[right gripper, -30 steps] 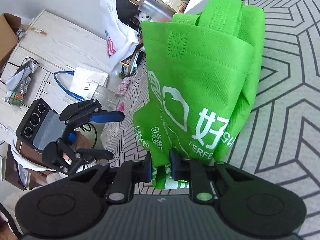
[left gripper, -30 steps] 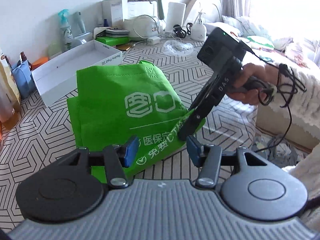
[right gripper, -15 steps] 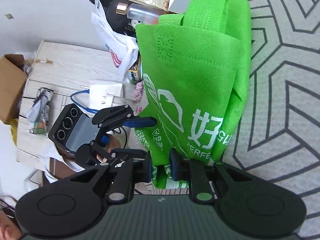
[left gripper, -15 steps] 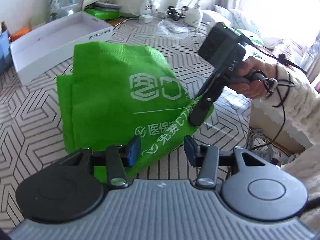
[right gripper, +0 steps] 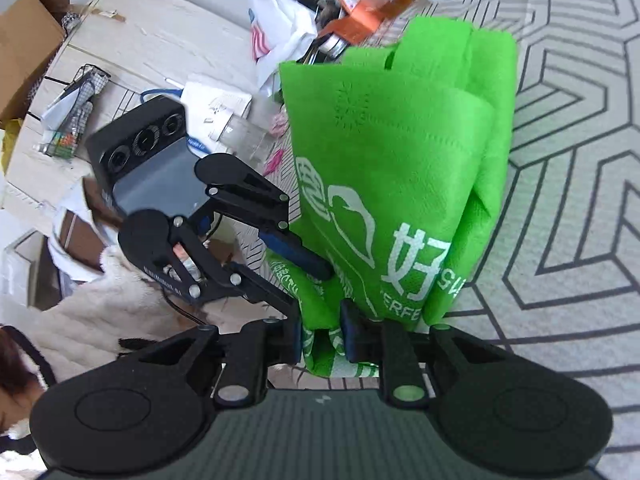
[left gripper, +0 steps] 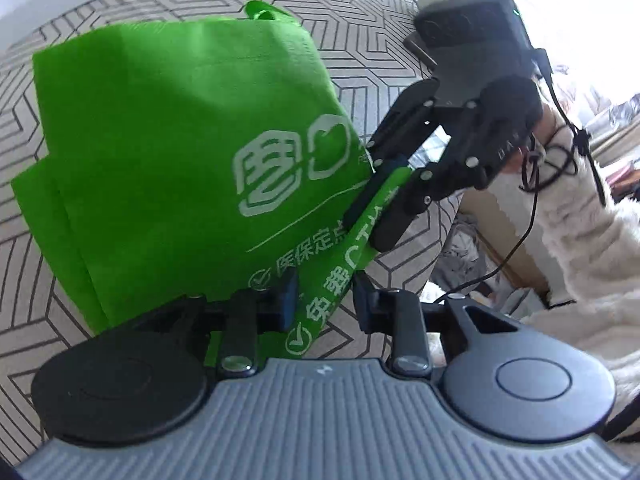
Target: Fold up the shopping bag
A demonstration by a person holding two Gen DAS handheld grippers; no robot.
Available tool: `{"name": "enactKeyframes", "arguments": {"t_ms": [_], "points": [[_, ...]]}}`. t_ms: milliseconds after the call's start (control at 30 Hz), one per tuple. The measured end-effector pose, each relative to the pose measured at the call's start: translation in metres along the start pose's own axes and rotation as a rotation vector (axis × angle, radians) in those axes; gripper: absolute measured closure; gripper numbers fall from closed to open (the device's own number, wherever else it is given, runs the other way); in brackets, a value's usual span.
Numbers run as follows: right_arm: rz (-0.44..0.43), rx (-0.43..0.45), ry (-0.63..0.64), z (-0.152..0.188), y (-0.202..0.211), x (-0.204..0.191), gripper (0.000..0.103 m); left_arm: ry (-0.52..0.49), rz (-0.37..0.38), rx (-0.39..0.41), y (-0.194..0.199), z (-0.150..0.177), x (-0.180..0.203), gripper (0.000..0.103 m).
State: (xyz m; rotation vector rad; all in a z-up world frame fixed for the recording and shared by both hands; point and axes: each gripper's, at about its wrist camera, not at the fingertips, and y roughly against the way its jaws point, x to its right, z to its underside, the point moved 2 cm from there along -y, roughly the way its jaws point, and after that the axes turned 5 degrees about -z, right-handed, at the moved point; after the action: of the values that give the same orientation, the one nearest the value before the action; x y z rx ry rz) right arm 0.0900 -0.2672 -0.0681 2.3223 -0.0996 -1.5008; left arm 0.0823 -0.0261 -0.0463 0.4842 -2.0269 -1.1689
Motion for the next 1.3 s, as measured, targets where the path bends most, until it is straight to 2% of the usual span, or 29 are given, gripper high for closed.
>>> {"name": "enactKeyframes", "arguments": {"t_ms": [100,167,267,367,400,433,533,600,667,733,800,900,1033,1167,1267,1300], "points": [[0.015,0.081,-0.064,0.011,0.01,0.003,0.084,0.009,-0.017,0.01,-0.001,0.001,0.002,0.079],[0.081,0.135,-0.031,0.022,0.014,-0.007,0.081,0.0,-0.023,0.004,-0.001,0.002,0.003,0.079],[0.297,0.174,0.231,0.037,0.009,-0.046,0.075,0.051,0.02,-0.041,-0.003,-0.003,-0.006,0.079],[0.553,0.194,0.563,0.054,-0.006,-0.094,0.075,0.093,0.057,-0.084,-0.005,-0.009,-0.015,0.08],[0.613,0.192,0.665,0.061,-0.01,-0.106,0.084,0.105,0.072,-0.094,-0.006,-0.009,-0.017,0.08],[0.674,0.189,0.768,0.069,-0.015,-0.119,0.099,0.107,0.081,-0.098,-0.007,-0.01,-0.019,0.08],[0.777,0.103,0.957,0.085,-0.038,-0.142,0.1,0.141,0.153,-0.096,-0.01,-0.007,-0.032,0.079],[0.833,0.037,1.032,0.09,-0.056,-0.146,0.099,0.181,0.194,-0.098,-0.012,-0.004,-0.04,0.079],[0.902,-0.01,1.091,0.091,-0.073,-0.143,0.094,0.192,0.217,-0.102,-0.013,-0.002,-0.043,0.079],[0.978,-0.066,1.161,0.09,-0.09,-0.136,0.084,0.186,0.216,-0.105,-0.014,-0.002,-0.042,0.079],[0.988,-0.117,1.224,0.09,-0.1,-0.131,0.083,0.192,0.219,-0.121,-0.015,-0.003,-0.043,0.079],[0.949,-0.187,1.238,0.081,-0.109,-0.13,0.083,0.192,0.237,-0.15,-0.018,-0.005,-0.045,0.079],[0.945,-0.3,1.285,0.073,-0.125,-0.126,0.083,0.197,0.259,-0.151,-0.02,-0.002,-0.048,0.08],[0.919,-0.365,1.265,0.064,-0.13,-0.121,0.083,0.201,0.262,-0.144,-0.02,0.002,-0.048,0.082],[0.892,-0.378,1.199,0.058,-0.128,-0.118,0.083,0.148,0.182,-0.089,-0.01,0.003,-0.037,0.082],[0.878,-0.371,1.151,0.053,-0.126,-0.116,0.083,0.114,0.145,-0.062,-0.006,0.003,-0.032,0.076]]}}
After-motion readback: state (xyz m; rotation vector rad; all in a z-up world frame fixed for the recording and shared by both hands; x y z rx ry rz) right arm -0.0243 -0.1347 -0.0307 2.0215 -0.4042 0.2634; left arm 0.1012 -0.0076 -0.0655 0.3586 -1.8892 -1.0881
